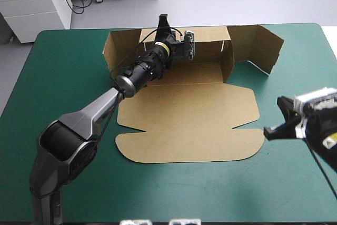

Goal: Fold the box

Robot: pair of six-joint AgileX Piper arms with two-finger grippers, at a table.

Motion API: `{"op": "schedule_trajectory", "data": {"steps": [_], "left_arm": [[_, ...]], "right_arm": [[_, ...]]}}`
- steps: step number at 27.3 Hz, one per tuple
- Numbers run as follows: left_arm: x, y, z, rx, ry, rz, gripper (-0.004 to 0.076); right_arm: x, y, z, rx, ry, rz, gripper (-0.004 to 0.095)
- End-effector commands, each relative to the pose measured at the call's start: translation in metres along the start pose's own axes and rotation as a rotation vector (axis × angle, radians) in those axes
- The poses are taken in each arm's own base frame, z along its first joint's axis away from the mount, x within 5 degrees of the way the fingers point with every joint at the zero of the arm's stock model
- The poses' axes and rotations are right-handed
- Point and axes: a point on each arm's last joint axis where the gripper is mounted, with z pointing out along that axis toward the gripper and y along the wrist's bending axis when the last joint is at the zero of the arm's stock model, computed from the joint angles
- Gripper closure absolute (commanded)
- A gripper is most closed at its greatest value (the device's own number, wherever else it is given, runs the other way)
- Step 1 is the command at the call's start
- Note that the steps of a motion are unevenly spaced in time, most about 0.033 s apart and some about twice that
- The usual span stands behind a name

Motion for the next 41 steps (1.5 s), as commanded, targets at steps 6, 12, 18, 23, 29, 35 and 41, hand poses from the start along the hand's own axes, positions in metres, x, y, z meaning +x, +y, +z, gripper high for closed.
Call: {"op": "schedule_trajectory", "data": {"steps": [6, 12, 18, 23, 29, 35, 41], "left_arm": [[-0.006, 0.027, -0.022, -0.073, -0.055, -0.097, 0.0706], [-0.006, 0.027, -0.022, -0.072, -0.058, -0.105, 0.0706], [-0.007, 0.028, -0.022, -0.075, -0.066, -0.109, 0.0706], [-0.008, 0.028, -0.022, -0.08, -0.079, -0.113, 0.0706], [-0.01, 0.029, -0.022, -0.09, -0.101, -0.114, 0.0706], [-0.011, 0.03, -0.022, -0.096, -0.112, -0.114, 0.0706], [-0.011, 0.03, -0.022, -0.096, -0.112, -0.114, 0.0706]], "right_arm": [[-0.121, -0.035, 0.13, -0.03, 0.058, -0.014, 0.0927], [-0.152, -0.065, 0.215, -0.057, 0.176, 0.027, 0.0927], [-0.154, -0.09, 0.262, -0.057, 0.249, 0.122, 0.0927], [-0.135, -0.098, 0.293, -0.04, 0.287, 0.127, 0.0927], [-0.104, -0.101, 0.314, -0.032, 0.389, 0.131, 0.0927], [-0.07, -0.102, 0.327, -0.038, 0.518, 0.141, 0.0927], [-0.051, -0.096, 0.322, -0.097, 0.693, 0.136, 0.0927]]}}
